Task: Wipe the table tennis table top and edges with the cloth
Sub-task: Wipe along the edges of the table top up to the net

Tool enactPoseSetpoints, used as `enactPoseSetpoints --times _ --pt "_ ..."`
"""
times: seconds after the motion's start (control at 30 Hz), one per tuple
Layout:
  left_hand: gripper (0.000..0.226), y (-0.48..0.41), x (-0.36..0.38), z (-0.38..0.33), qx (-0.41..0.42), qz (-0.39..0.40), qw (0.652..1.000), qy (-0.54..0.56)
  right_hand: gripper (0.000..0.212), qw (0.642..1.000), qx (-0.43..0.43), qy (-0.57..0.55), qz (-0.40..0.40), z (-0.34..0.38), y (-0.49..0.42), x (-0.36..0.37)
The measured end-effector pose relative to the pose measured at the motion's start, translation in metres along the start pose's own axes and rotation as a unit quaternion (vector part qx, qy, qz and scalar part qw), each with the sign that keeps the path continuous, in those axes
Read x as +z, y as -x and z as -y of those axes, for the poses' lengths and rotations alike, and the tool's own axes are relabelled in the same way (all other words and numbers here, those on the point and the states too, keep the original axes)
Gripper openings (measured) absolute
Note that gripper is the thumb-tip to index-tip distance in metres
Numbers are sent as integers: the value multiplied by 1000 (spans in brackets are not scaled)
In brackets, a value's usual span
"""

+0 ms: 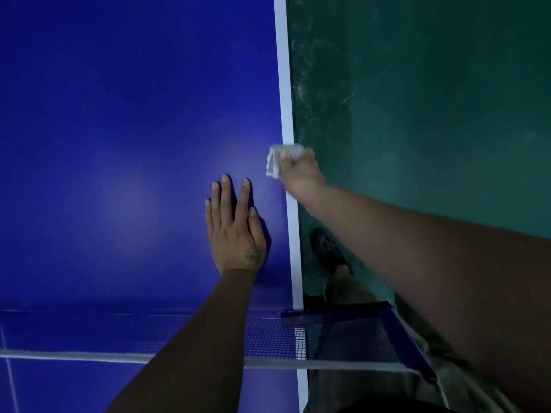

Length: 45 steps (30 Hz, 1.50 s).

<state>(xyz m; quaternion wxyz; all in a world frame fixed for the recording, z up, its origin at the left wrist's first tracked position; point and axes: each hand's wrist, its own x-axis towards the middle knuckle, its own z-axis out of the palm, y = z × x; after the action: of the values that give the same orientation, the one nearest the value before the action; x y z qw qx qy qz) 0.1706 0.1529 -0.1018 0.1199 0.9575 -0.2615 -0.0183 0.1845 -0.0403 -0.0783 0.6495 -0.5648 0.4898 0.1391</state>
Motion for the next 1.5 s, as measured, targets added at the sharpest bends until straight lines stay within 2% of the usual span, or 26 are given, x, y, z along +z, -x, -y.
enactPoseSetpoints --times 0.07,0.1,0.2,0.37,0.47,0.53,0.6,0.63,0.7,0.77,0.83,0.9,1.0,1.1,1.23,1.33,1.4,1.5 --pt "55 0 -1 -1 -2 0 1000 1 46 997 -11 71 23 12 -9 -11" --pt "55 0 -2 -1 -1 -1 1000 1 45 995 -22 90 25 9 -9 -14" --pt "55 0 -2 -1 2 -1 1000 0 19 997 -42 51 26 -18 16 -9" --pt "55 0 -3 -1 1 -3 1000 -2 29 989 11 113 98 -97 82 -5" --pt "55 0 0 0 4 -6 1000 -6 51 986 58 126 93 -116 105 1" --pt "54 0 2 2 3 -6 1000 -3 44 989 80 101 67 -107 100 12" --pt "54 0 4 3 1 -8 1000 -2 18 993 102 47 25 -83 86 21" --pt "54 0 5 4 1 -10 1000 -2 13 996 91 5 2 -67 76 23" --pt "52 0 6 4 2 -15 1000 0 15 998 24 -54 -19 -28 41 16" --pt "51 -5 3 -2 -15 -22 1000 8 20 998 -27 -60 4 18 -9 6" --pt "49 -25 -1 -8 -38 -21 999 26 25 998 -30 -46 14 62 -47 -6" --pt "49 -61 -4 -11 -56 -17 997 42 45 1000 0 14 10 84 -67 -13" --pt "53 -134 -6 -12 -102 -3 994 37 38 999 -9 8 33 70 -50 -15" --pt "63 -202 -5 -12 -156 45 987 20 21 996 -33 62 57 24 -22 -20" --pt "68 -248 3 -21 -176 63 982 -6 12 990 -23 -12 138 -14 6 -23" --pt "66 -248 9 -33 -201 23 979 -29 13 992 36 -15 119 -4 5 -23" --pt "66 -248 12 -34 -203 13 979 -30 12 992 35 -48 111 17 -9 -22" --pt "66 -248 11 -32 -200 -4 979 -41 28 997 36 -38 63 60 -38 -17"
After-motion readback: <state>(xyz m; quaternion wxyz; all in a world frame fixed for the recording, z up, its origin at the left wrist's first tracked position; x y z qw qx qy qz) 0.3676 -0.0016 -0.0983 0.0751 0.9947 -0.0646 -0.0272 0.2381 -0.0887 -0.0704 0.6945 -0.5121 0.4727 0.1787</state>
